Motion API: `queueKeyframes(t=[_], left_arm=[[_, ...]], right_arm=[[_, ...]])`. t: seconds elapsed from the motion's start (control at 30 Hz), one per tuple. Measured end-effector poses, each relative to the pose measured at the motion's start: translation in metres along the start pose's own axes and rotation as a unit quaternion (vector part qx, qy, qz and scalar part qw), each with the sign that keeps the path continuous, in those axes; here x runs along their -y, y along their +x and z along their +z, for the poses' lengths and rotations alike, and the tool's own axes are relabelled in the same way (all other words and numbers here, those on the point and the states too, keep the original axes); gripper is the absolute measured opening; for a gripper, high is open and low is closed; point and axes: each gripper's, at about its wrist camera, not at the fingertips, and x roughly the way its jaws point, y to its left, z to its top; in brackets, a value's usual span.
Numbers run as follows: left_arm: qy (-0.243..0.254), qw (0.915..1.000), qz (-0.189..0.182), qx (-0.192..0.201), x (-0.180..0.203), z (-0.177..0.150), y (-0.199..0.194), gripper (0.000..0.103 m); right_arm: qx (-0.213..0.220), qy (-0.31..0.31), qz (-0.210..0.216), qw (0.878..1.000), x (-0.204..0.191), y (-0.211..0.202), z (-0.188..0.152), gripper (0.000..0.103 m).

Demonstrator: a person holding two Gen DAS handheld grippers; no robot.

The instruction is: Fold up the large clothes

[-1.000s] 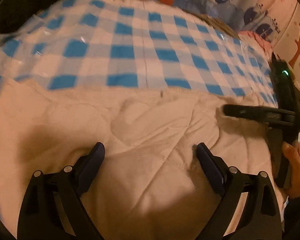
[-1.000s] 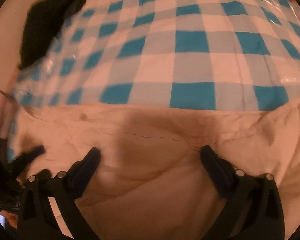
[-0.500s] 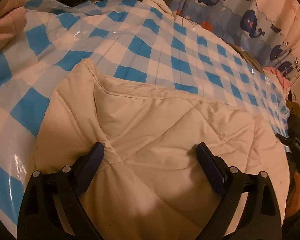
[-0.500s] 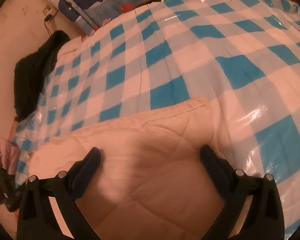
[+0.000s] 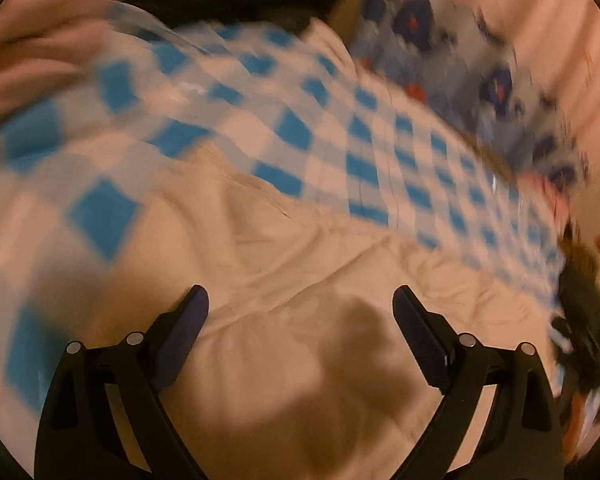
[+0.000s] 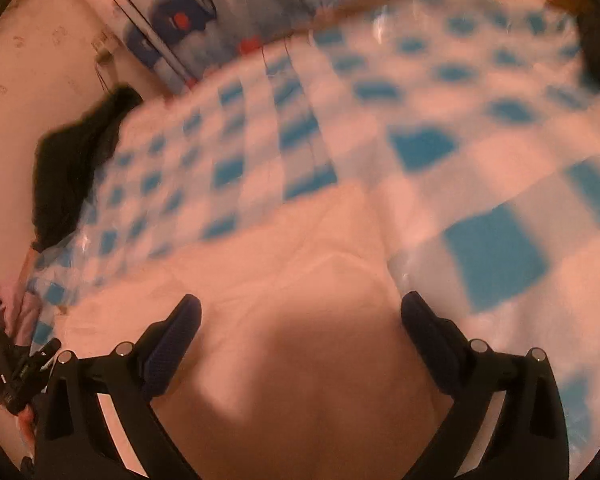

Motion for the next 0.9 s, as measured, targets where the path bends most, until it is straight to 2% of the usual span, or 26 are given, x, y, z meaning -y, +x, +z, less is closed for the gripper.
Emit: queueKeyframes(t=[0.07,0.13,0.2,0.23,0.3,0.37,0.43,0.5,0.53,0.6,0.67,0.7,0.8,0.9], left_arm=[[-0.015,0.9996,-0.022,0.010,-0.008,-0.003,-0.031,0.090],[-0.037,0.9984,-0.039,0.017,-0.019,-0.010,-0.060,0.090],[-0.073,0.9952,-0.062,0.015,-0.035,-0.022,-0.084,0.090],[-0.091,0.9930,-0.074,0.014,-0.043,-0.028,-0.094,0.090],[-0.128,0.9870,-0.096,0.005,-0.064,-0.045,-0.116,0.090],[-0.148,0.9820,-0.117,-0.008,-0.079,-0.062,-0.129,0.090],[-0.159,0.9791,-0.125,-0.020,-0.091,-0.078,-0.137,0.090],[-0.176,0.9728,-0.144,-0.045,-0.100,-0.094,-0.141,0.090],[-0.184,0.9684,-0.159,-0.053,-0.104,-0.099,-0.141,0.090],[-0.204,0.9544,-0.205,-0.074,-0.110,-0.107,-0.141,0.090],[-0.222,0.9423,-0.231,-0.098,-0.114,-0.112,-0.134,0.090],[-0.230,0.9384,-0.237,-0.103,-0.117,-0.115,-0.133,0.090],[-0.267,0.9107,-0.285,-0.133,-0.123,-0.123,-0.120,0.090],[-0.272,0.8974,-0.313,-0.151,-0.113,-0.128,-0.110,0.092]], right_arm=[[0.001,-0.039,0.047,0.998,-0.031,-0.033,-0.013,0.096],[-0.036,-0.082,0.099,0.991,-0.070,-0.054,-0.043,0.096],[-0.076,-0.119,0.158,0.977,-0.110,-0.071,-0.080,0.096],[-0.101,-0.134,0.196,0.966,-0.132,-0.078,-0.104,0.096],[-0.137,-0.158,0.239,0.948,-0.166,-0.083,-0.141,0.096],[-0.185,-0.185,0.269,0.927,-0.202,-0.076,-0.179,0.096],[-0.220,-0.199,0.279,0.913,-0.228,-0.062,-0.208,0.096],[-0.260,-0.181,0.289,0.903,-0.245,-0.040,-0.229,0.096],[-0.267,-0.175,0.278,0.906,-0.251,-0.029,-0.235,0.096],[-0.271,-0.153,0.262,0.913,-0.259,-0.008,-0.236,0.096],[-0.251,-0.115,0.257,0.926,-0.260,0.001,-0.226,0.096],[-0.243,-0.093,0.264,0.929,-0.260,0.001,-0.222,0.096],[-0.211,-0.031,0.292,0.932,-0.257,-0.005,-0.203,0.096],[-0.202,-0.014,0.298,0.933,-0.259,-0.006,-0.188,0.096]])
